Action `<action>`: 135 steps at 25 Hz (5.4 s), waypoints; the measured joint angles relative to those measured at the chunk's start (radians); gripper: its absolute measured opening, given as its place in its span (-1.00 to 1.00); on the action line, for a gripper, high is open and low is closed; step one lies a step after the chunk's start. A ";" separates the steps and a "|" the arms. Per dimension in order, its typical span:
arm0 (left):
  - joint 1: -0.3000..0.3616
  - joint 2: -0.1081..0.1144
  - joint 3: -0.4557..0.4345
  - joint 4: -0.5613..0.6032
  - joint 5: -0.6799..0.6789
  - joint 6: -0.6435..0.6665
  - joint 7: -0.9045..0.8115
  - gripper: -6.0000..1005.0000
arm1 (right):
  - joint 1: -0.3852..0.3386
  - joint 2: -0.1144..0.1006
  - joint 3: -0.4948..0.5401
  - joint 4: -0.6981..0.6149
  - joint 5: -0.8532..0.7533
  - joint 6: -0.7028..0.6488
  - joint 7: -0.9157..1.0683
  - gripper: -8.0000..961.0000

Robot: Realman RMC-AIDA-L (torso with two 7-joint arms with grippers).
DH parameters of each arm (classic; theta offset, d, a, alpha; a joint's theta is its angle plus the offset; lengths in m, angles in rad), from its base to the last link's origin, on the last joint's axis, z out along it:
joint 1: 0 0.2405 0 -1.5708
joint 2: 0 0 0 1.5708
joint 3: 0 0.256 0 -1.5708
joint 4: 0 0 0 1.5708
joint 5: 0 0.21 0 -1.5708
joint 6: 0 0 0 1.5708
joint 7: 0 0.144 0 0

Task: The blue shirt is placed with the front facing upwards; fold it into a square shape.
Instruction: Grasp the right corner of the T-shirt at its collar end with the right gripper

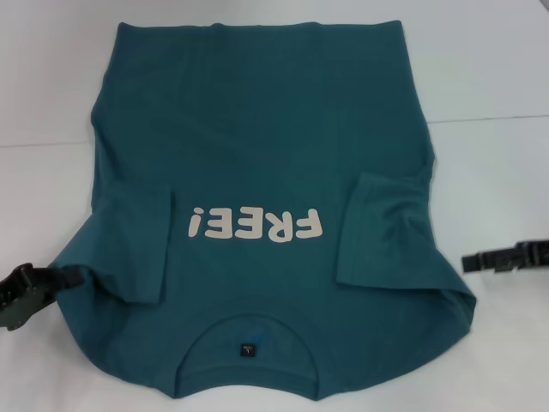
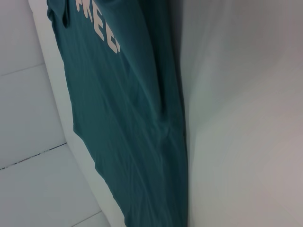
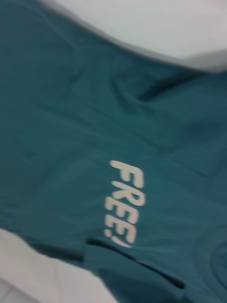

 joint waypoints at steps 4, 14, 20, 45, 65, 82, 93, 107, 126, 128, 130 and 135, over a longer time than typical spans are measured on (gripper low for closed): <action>0.000 -0.001 0.000 -0.001 0.000 -0.001 -0.001 -0.94 | 0.041 0.007 -0.006 0.060 -0.063 0.015 0.034 0.81; -0.004 -0.008 0.000 -0.001 0.001 -0.013 -0.003 -0.94 | 0.068 0.009 -0.010 0.073 -0.087 0.021 0.114 0.81; -0.004 -0.009 0.000 -0.001 0.001 -0.022 -0.003 -0.94 | 0.072 0.011 -0.056 0.069 -0.091 0.062 0.097 0.81; 0.006 -0.009 -0.002 -0.001 -0.005 -0.026 -0.004 -0.93 | 0.105 0.048 -0.121 0.069 -0.096 0.134 0.056 0.81; 0.016 -0.011 -0.002 -0.001 -0.005 -0.032 -0.004 -0.93 | 0.101 0.050 -0.111 0.074 0.001 0.012 0.031 0.81; 0.027 -0.012 -0.002 -0.002 -0.005 -0.024 -0.004 -0.93 | 0.063 0.033 -0.085 0.031 -0.070 -0.036 0.077 0.81; 0.028 -0.012 -0.001 -0.002 -0.005 -0.030 -0.003 -0.93 | 0.025 0.027 -0.088 -0.046 -0.077 -0.044 0.137 0.81; 0.035 -0.012 -0.001 -0.002 -0.005 -0.032 -0.004 -0.93 | 0.053 0.070 -0.098 -0.038 -0.100 0.072 0.131 0.81; 0.041 -0.012 -0.002 -0.002 -0.005 -0.031 -0.004 -0.93 | 0.080 0.100 -0.120 -0.007 -0.106 0.156 0.131 0.81; 0.041 -0.012 -0.002 -0.002 -0.005 -0.030 -0.004 -0.93 | 0.087 0.101 -0.133 0.009 -0.106 0.166 0.130 0.81; 0.041 -0.012 -0.002 -0.002 -0.005 -0.029 -0.004 -0.93 | 0.093 0.101 -0.144 0.021 -0.106 0.173 0.130 0.81; 0.041 -0.012 -0.002 -0.002 -0.005 -0.025 -0.003 -0.93 | 0.098 0.101 -0.150 0.025 -0.102 0.143 0.130 0.81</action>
